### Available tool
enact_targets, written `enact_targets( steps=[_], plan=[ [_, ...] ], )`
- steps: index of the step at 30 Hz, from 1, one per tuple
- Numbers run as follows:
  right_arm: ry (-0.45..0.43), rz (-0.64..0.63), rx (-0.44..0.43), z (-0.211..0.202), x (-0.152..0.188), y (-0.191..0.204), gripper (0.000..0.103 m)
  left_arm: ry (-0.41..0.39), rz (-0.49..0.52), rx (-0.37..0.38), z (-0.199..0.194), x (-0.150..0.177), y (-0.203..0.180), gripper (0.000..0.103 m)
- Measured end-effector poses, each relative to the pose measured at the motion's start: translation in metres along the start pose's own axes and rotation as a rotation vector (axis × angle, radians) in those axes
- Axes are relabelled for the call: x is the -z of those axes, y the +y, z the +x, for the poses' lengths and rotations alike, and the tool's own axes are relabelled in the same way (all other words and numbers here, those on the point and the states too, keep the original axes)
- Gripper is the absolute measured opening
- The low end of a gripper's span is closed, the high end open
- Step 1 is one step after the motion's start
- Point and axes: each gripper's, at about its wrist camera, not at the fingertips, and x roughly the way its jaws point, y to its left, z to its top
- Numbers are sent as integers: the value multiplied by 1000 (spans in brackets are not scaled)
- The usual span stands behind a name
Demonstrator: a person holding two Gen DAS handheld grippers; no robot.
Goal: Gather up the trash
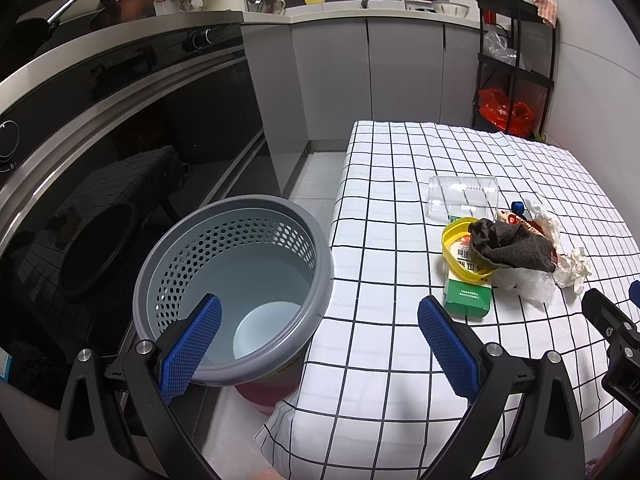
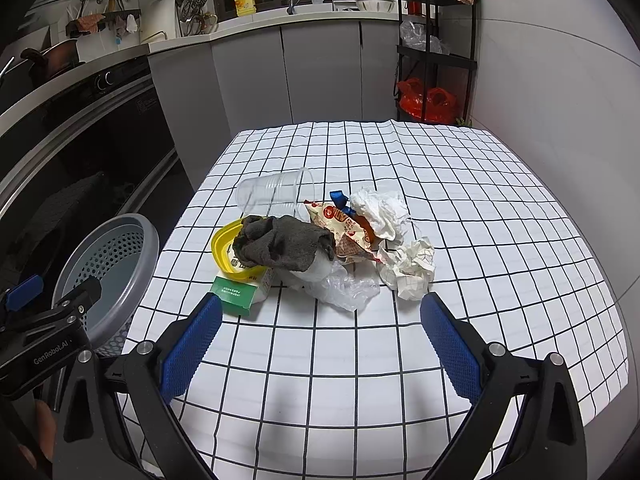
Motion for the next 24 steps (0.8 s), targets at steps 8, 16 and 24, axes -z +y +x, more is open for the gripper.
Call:
enact_targets(
  steps=[8,16,24],
  plan=[
    [2,2,-1,1,0,0,95,-2,1,-1,0,0,0,97],
    [1,2,-1,1,0,0,95,0,1,0,1,1,0,97],
    [3,2,-2,1,0,0,95,-1,1,0,1,1,0,97]
  ],
)
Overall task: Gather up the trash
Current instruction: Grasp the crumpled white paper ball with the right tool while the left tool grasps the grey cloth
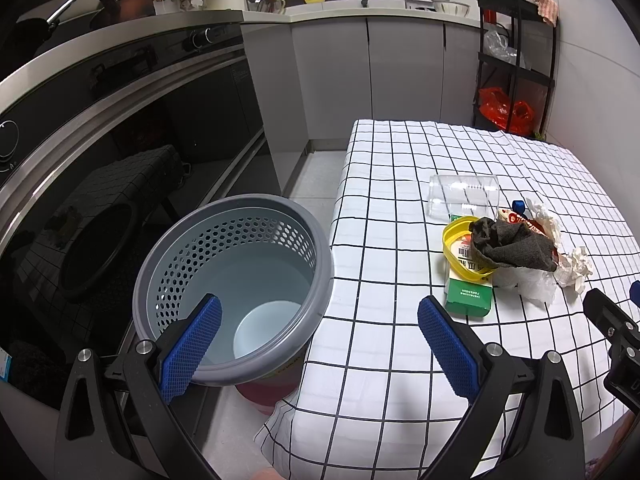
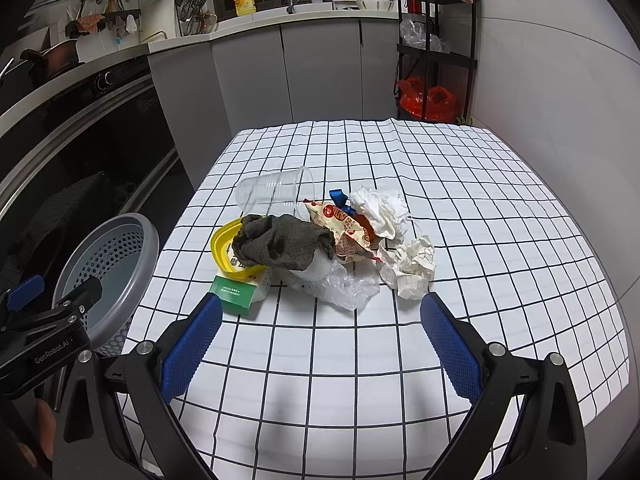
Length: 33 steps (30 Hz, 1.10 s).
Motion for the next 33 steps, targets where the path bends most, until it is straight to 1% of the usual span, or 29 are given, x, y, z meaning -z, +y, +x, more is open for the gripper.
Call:
enact_targets(
  steps=[8,13,22,31,33],
  plan=[
    [6,-5,4,3,2,-2,95,7,-1,2,3,1,1,97],
    [15,5,-1,5,4,-11,95,7,-11,27,6,2,-1,97],
    [29,52,-10,9,10,-42,95,29,-2,38,20,2,-18,97],
    [27,90,56,24,14,-81,95,57,6,59,38,0,-39,97],
    [46,105,33,34,9,-86,95,57,21,58,42,0,-46,97]
  ],
)
